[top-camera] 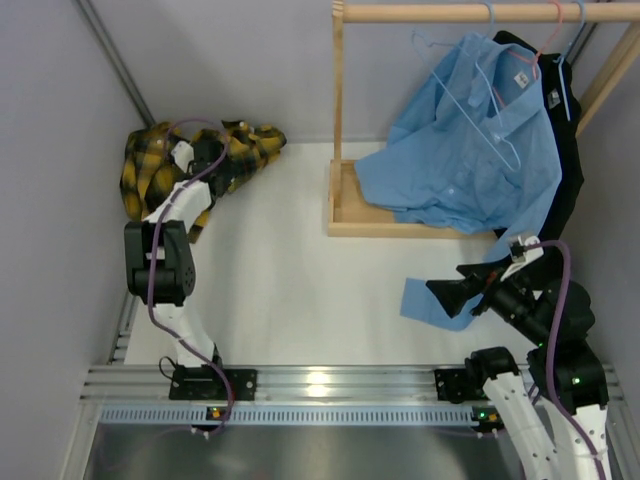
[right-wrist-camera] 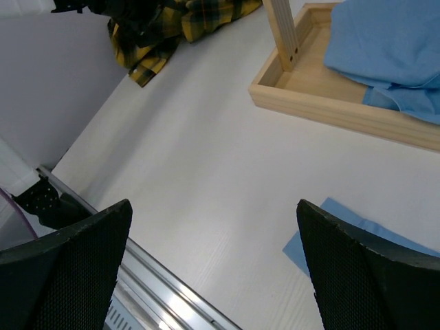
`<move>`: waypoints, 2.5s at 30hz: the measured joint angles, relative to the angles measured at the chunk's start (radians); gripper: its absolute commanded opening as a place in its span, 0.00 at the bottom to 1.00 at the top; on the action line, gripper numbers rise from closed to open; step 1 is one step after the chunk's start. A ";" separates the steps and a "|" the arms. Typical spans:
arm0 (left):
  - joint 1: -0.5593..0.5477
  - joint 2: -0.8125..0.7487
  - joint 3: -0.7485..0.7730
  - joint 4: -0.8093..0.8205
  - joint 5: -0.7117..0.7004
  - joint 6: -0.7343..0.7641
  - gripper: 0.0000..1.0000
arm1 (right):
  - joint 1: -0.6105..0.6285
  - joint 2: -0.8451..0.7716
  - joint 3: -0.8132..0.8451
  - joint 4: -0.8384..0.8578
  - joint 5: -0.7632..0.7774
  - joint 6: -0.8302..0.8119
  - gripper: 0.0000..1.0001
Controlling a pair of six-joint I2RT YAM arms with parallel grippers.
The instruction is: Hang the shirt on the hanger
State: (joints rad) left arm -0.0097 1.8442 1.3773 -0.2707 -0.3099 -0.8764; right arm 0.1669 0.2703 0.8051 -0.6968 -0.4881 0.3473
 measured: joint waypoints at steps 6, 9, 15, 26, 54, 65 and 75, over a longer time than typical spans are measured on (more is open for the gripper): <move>0.076 0.300 0.254 0.132 0.098 0.028 0.61 | 0.000 0.000 0.000 -0.006 0.002 -0.033 1.00; 0.101 0.393 0.318 0.155 0.143 0.028 0.02 | 0.000 0.002 0.001 -0.007 0.013 -0.043 0.99; 0.102 0.315 0.189 0.244 0.219 0.042 0.00 | 0.000 0.026 0.001 -0.007 0.040 -0.058 1.00; -0.306 -0.853 -0.513 0.309 0.210 0.051 0.03 | 0.000 0.061 0.009 0.026 0.013 -0.033 0.99; -0.425 -1.328 -0.498 -0.507 0.415 0.222 0.98 | 0.593 0.568 -0.529 0.830 0.066 0.354 0.95; -0.424 -1.245 -0.212 -0.615 0.327 0.334 0.98 | 0.813 0.989 -0.373 0.944 0.327 0.190 0.00; -0.424 -1.123 -0.183 -0.621 0.454 0.357 0.98 | 0.820 0.830 -0.141 0.719 0.582 0.038 0.00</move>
State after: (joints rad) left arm -0.4339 0.7216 1.1942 -0.8917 0.1444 -0.5198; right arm 0.9867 1.1000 0.6640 0.0227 0.0937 0.3851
